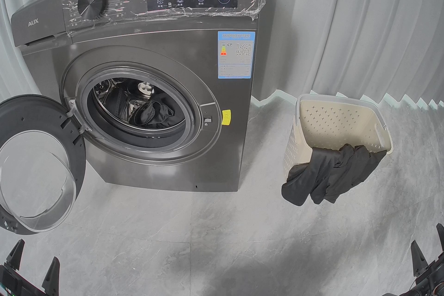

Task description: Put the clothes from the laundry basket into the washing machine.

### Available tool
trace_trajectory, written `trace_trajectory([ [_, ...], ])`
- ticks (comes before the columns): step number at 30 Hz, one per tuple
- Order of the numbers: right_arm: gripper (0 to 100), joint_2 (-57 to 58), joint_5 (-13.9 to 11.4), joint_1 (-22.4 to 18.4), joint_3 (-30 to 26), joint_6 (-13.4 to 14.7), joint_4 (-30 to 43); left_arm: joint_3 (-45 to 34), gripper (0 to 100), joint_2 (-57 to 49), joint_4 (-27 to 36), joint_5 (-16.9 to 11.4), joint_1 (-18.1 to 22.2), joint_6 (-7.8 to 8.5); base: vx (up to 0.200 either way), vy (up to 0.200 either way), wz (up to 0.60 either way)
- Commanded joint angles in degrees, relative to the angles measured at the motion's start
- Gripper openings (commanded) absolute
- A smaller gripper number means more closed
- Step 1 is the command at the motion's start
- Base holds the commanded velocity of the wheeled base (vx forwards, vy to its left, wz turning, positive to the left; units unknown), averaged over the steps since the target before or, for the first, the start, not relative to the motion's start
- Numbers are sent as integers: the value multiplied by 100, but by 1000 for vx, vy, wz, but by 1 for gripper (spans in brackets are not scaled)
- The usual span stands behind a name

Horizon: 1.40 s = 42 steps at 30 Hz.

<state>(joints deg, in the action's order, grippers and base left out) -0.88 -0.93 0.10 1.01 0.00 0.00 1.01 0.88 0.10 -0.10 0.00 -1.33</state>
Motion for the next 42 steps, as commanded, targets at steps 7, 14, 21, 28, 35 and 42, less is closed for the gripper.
trace_trajectory([
  [7, 100, 61, -4, -1, -101, 0, 0, -92, 100, -88, 8, 1, 0, -25, 0, -200, 0],
  [14, 100, 61, -4, -1, -101, -9, 0, -92, 100, -88, 8, 1, 0, -43, 0, -200, 0],
  [21, 100, 61, -4, -1, -101, 0, 0, -92, 100, -88, 8, 10, 0, -78, 0, -200, 0],
  [28, 100, 61, -4, -1, -101, 0, 9, -92, 100, -88, 8, 10, 0, -87, 0, -200, 0],
  [35, 100, 61, -4, -1, -101, 0, 0, -92, 100, -88, 8, 10, 0, -96, 0, -200, 0],
  [42, 100, 61, -4, -1, -101, 0, 0, -92, 100, -88, 8, 10, 0, -96, 0, -200, 0],
])
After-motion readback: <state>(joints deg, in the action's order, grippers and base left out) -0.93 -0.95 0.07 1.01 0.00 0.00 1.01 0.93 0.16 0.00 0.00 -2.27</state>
